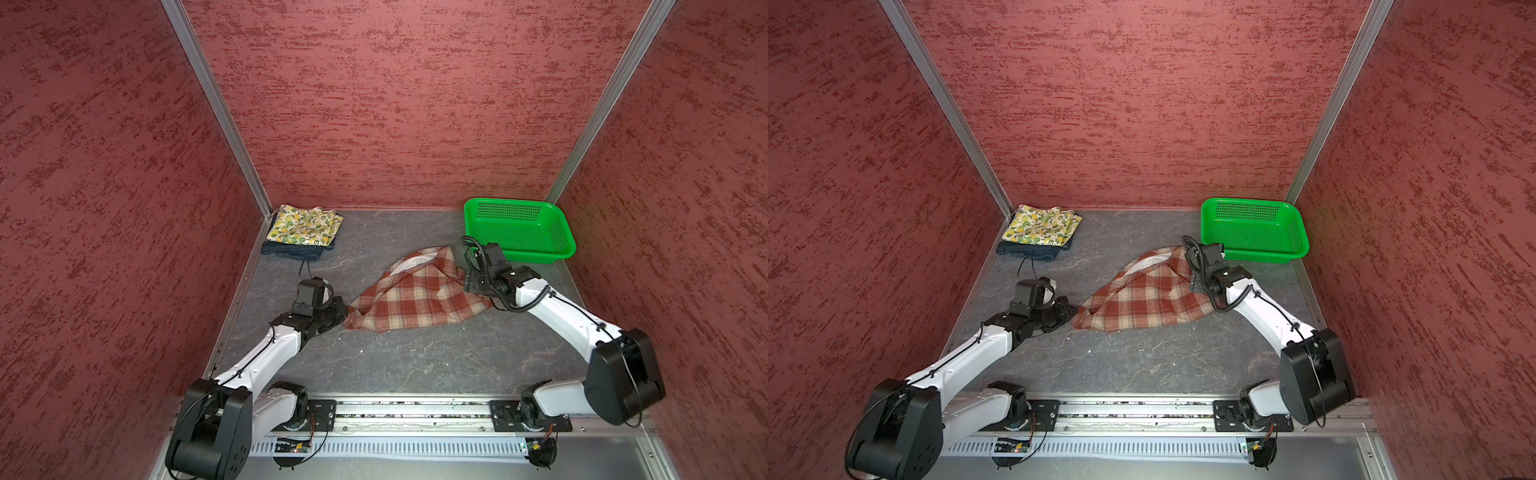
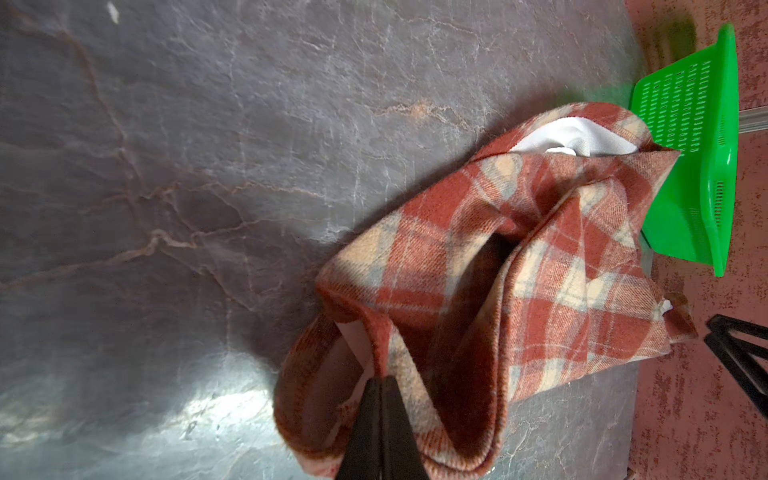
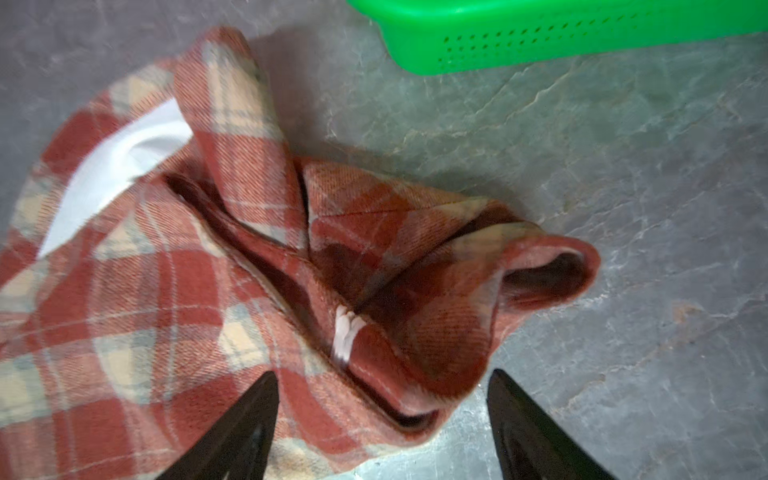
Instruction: Fold and stack the skirts
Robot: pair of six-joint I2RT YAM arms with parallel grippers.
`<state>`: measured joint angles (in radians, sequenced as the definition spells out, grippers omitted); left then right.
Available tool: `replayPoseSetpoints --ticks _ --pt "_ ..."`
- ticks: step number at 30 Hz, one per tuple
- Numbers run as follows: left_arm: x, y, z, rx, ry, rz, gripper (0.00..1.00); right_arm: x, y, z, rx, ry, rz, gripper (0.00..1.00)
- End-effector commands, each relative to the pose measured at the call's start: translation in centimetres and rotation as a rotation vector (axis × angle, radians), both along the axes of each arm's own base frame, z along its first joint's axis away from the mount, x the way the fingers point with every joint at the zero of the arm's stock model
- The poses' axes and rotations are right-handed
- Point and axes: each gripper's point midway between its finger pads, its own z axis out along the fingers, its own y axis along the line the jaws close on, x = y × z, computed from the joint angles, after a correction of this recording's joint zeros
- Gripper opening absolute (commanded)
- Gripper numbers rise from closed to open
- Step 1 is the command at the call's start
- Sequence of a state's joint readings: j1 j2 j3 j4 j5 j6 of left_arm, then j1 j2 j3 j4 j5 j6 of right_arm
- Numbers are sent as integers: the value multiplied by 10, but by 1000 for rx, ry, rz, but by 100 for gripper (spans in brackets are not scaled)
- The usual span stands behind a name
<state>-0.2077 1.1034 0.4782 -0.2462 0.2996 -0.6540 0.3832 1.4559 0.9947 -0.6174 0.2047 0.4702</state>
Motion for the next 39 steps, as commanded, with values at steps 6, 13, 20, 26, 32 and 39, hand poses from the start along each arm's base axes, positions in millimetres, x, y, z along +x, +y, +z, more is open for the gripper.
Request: replayPoseSetpoints --ticks 6,13,20,26,32,39 --pt "18 7 25 7 -83 17 0 32 10 -8 -57 12 94 15" --pt "39 34 72 -14 -193 110 0 74 34 85 40 -212 132 0" --pt "67 46 122 4 -325 160 20 71 69 147 160 -357 207 0" --pt "87 29 110 20 -301 114 55 11 124 121 329 -313 290 33" --pt "95 -10 100 74 -298 -9 65 5 65 100 191 -257 70 86" --pt "93 -72 96 161 -328 -200 66 -3 -9 58 207 -181 -184 82"
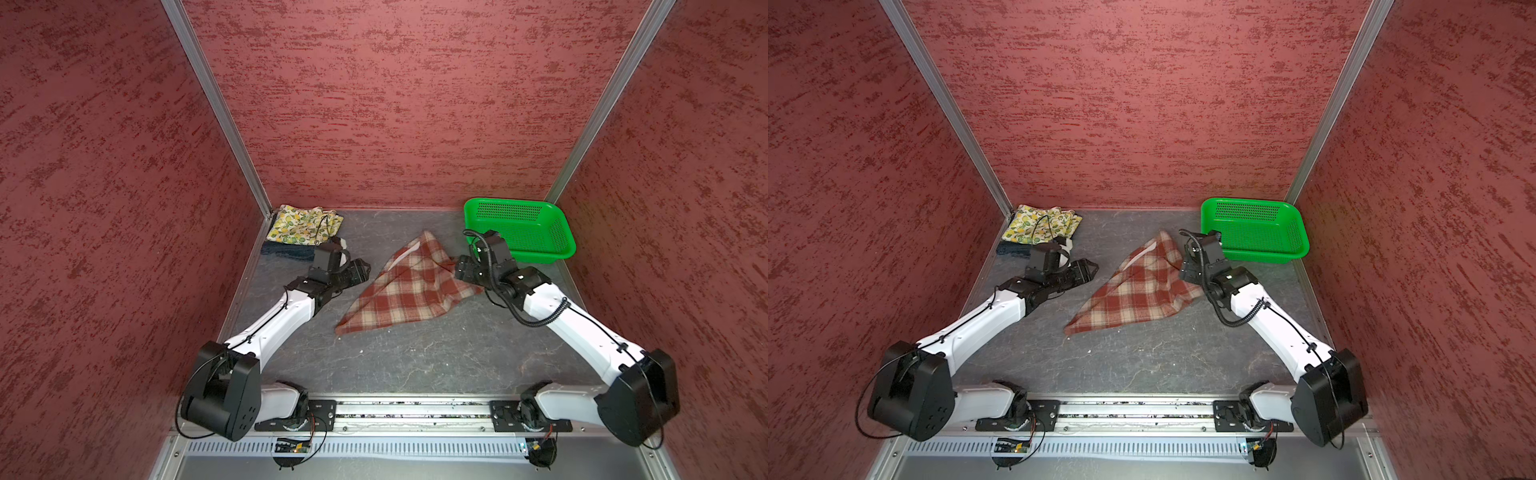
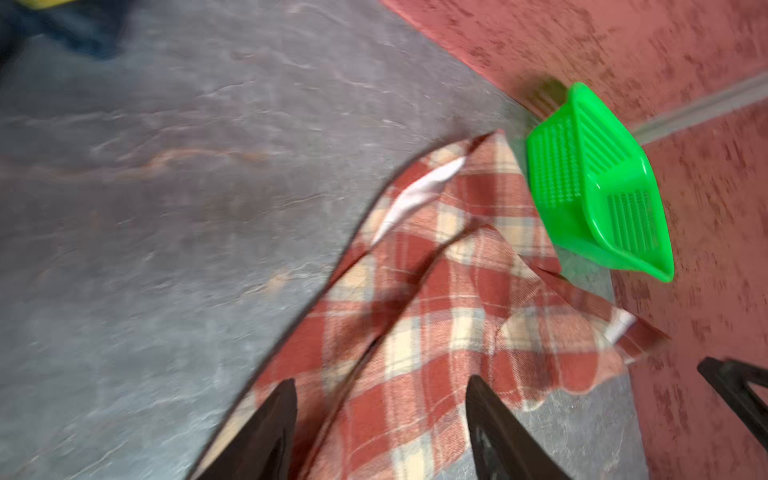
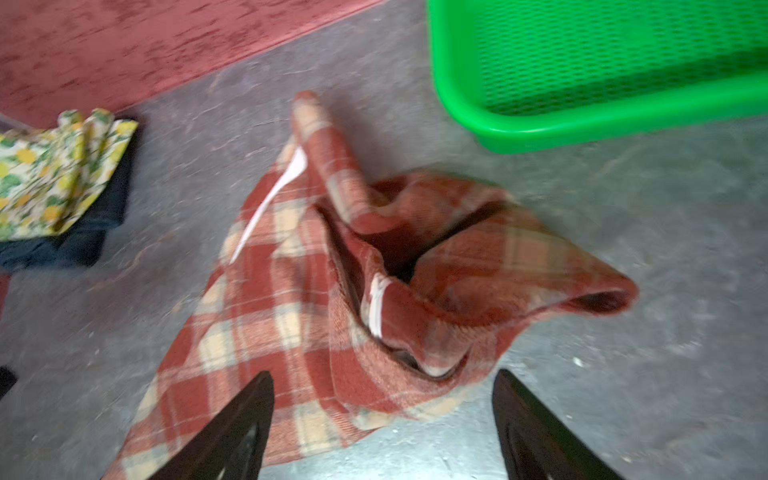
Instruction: Fold and stack the skirts
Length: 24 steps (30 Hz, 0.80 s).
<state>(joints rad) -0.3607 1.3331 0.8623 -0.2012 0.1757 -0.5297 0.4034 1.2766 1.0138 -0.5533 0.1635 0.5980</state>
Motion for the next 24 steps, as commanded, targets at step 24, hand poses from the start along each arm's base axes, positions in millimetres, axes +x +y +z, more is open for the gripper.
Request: replayPoseSetpoints --ticks 24 --pt "70 -174 -21 243 -208 -594 74 -11 -94 -53 140 84 -210 80"
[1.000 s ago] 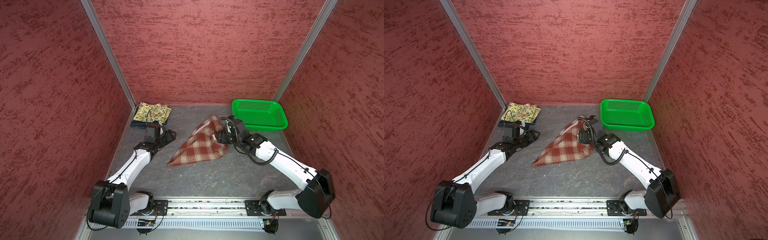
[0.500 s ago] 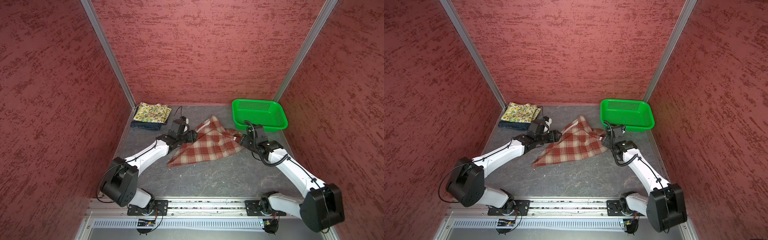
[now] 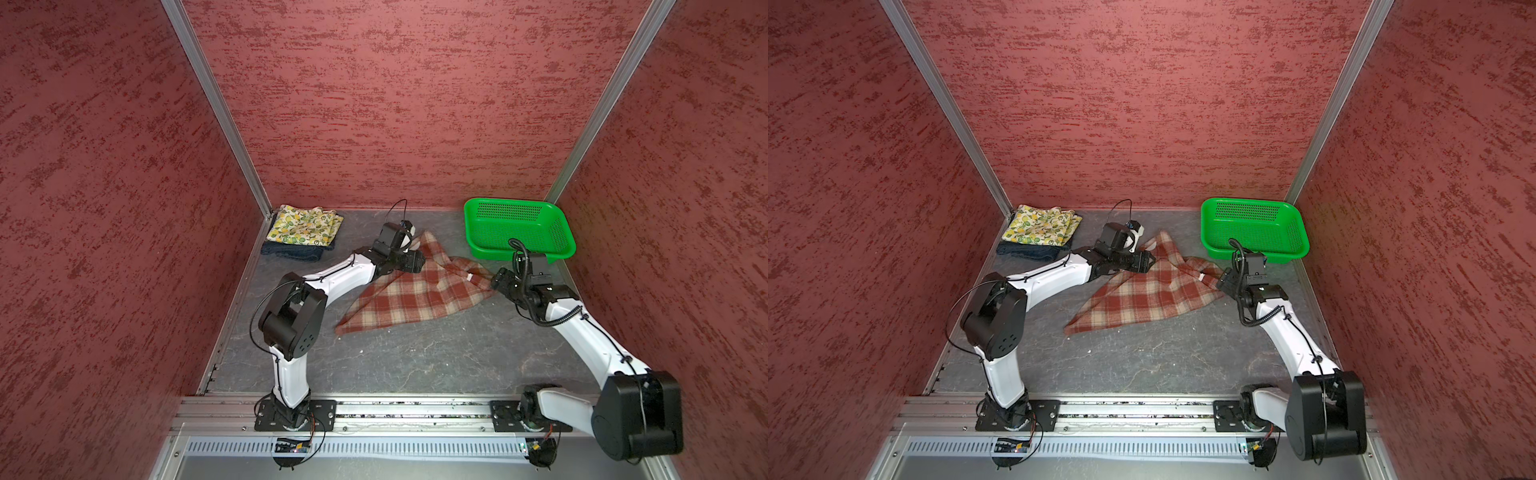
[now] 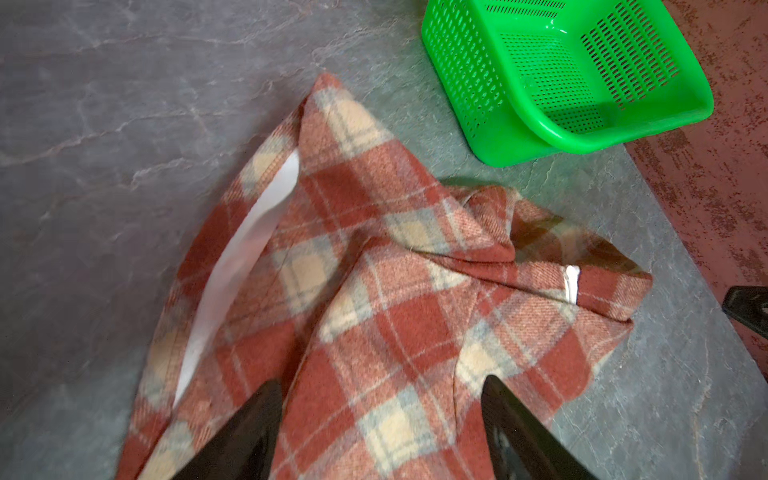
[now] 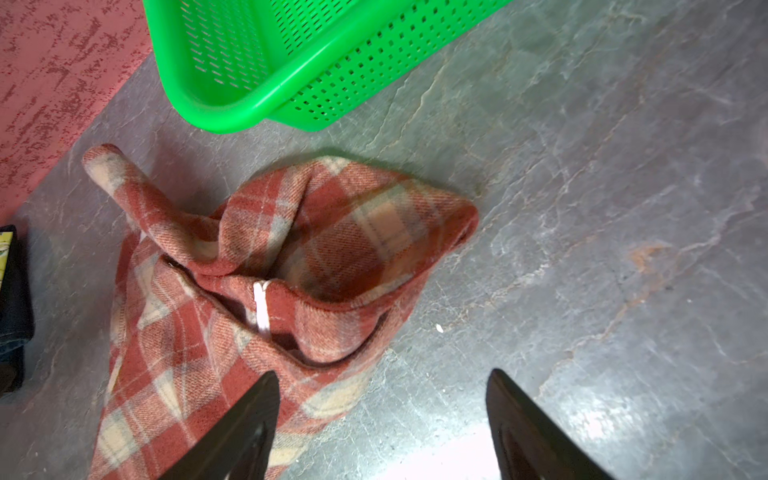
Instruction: Fold and stack the skirts
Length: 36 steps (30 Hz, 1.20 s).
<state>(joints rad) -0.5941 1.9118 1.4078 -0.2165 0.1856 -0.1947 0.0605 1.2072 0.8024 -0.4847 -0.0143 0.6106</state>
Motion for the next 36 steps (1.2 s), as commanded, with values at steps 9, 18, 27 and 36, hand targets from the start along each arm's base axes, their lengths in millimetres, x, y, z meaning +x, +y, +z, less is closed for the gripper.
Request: replayPoseSetpoints --ticks 9,18,27,36 --pt "-11 -64 -23 10 -27 -459 73 -7 -18 -1 12 0 -1 80" --pt "-50 -100 -70 76 31 -615 82 -3 -24 8 24 -31 3 80" --pt "-53 -113 -87 34 103 -608 6 9 -21 39 19 -133 38 80" --pt "-45 -58 -17 -35 0 -521 0 18 -14 46 15 -169 61 78"
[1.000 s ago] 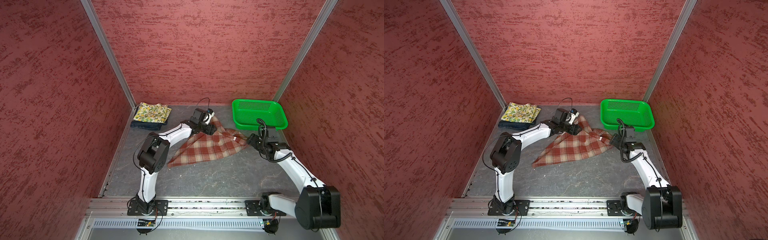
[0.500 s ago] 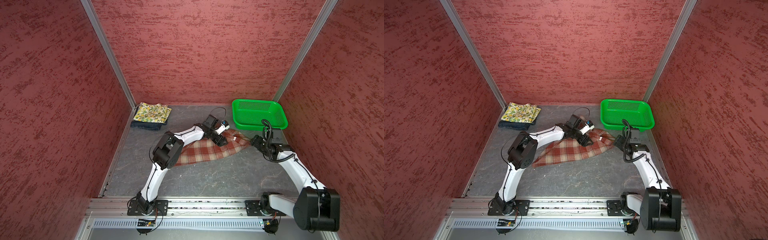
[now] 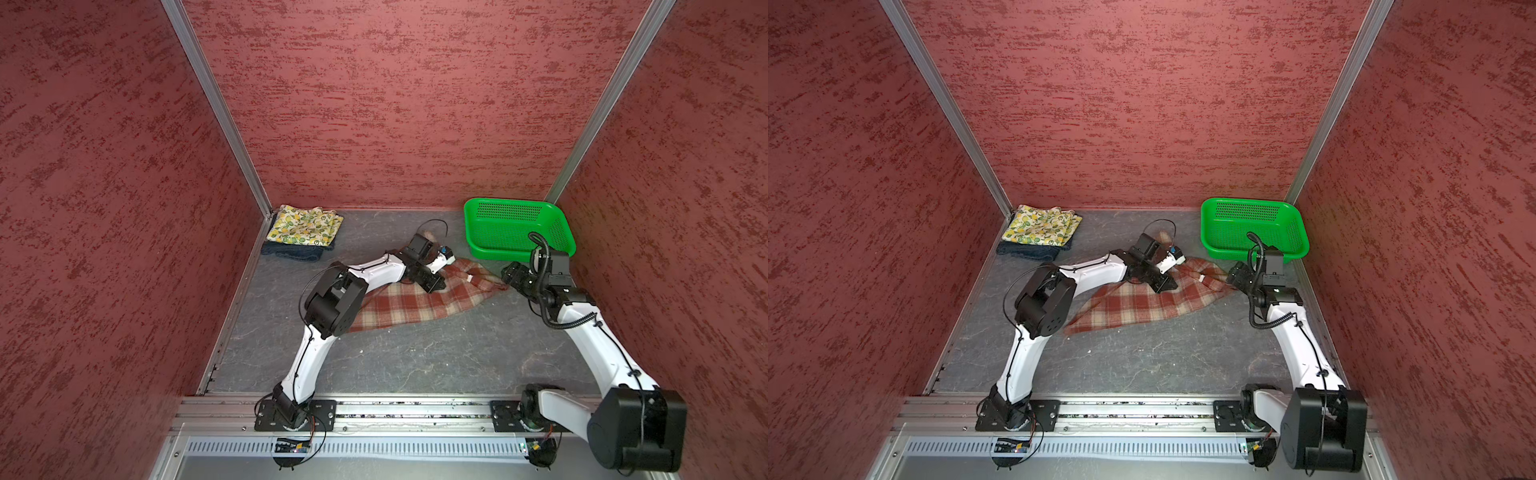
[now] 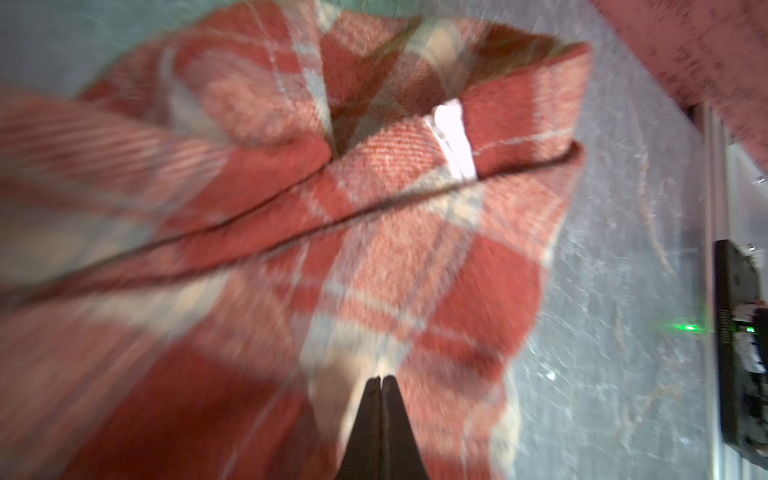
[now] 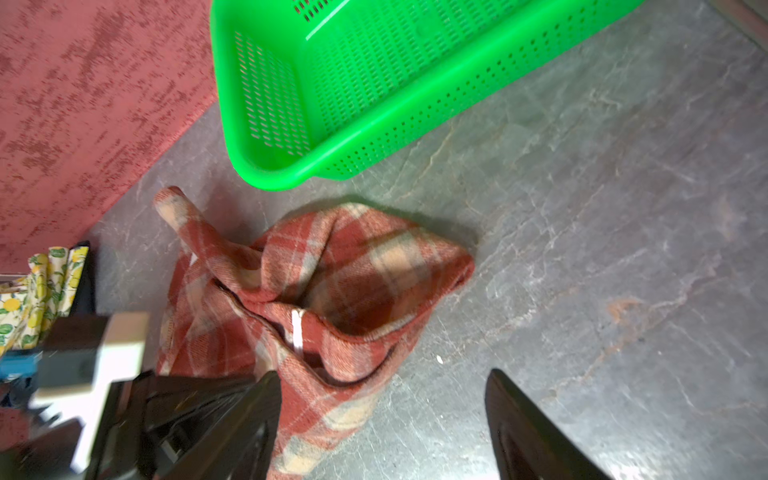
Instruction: Fold and stack the skirts
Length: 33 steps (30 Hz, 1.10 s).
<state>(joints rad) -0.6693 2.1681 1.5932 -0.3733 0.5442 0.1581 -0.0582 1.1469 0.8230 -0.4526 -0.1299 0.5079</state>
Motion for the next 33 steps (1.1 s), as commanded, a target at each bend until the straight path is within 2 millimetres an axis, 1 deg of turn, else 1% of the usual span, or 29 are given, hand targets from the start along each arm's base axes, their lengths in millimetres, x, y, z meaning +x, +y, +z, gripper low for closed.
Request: replayPoseSetpoints --ticks 1,3,6,9,12,15,17,18,19,20,21,22,23,25,26,28,30,31,33 --pt "15 28 53 -80 -84 53 0 9 9 7 -3 -37 33 78" --pt "10 51 52 -61 -80 86 0 8 18 -10 -5 0 56 78" --pt "5 81 48 -49 -74 156 0 6 24 -30 -10 34 78 78" --pt "0 102 43 -44 -57 217 0 10 23 -43 -59 55 117 77" --pt "-5 109 38 -20 -56 256 0 19 30 -50 -68 62 162 76" --pt "-3 109 40 -34 -46 286 0 31 33 -57 -112 62 162 75" --pt "-2 106 43 -55 -40 293 0 40 38 -65 -108 61 166 73" --pt "-2 105 45 -63 -38 299 0 46 43 -72 -91 71 178 68" --pt "-2 104 46 -70 -38 301 0 52 50 -75 -74 79 192 57" --pt "0 104 47 -71 -36 310 0 57 56 -74 -72 79 201 41" --pt "3 106 50 -69 -42 330 0 62 63 -67 -86 54 217 26" --pt "6 108 53 -69 -48 347 0 66 71 -56 -99 21 232 15" --pt "10 112 59 -77 -52 372 0 70 80 -40 -101 -19 244 1" --pt "21 126 74 -103 -69 447 0 79 98 -5 -81 -93 272 0" --pt "27 134 84 -125 -72 489 0 82 111 16 -72 -135 294 0" --pt "40 154 105 -184 -93 584 0 87 135 50 -76 -202 319 0" --pt "50 176 127 -248 -110 678 0 89 160 84 -86 -271 339 0" --pt "54 190 137 -278 -124 733 0 90 172 105 -86 -317 344 0" --pt "62 217 156 -322 -148 847 0 96 190 142 -84 -394 340 0"
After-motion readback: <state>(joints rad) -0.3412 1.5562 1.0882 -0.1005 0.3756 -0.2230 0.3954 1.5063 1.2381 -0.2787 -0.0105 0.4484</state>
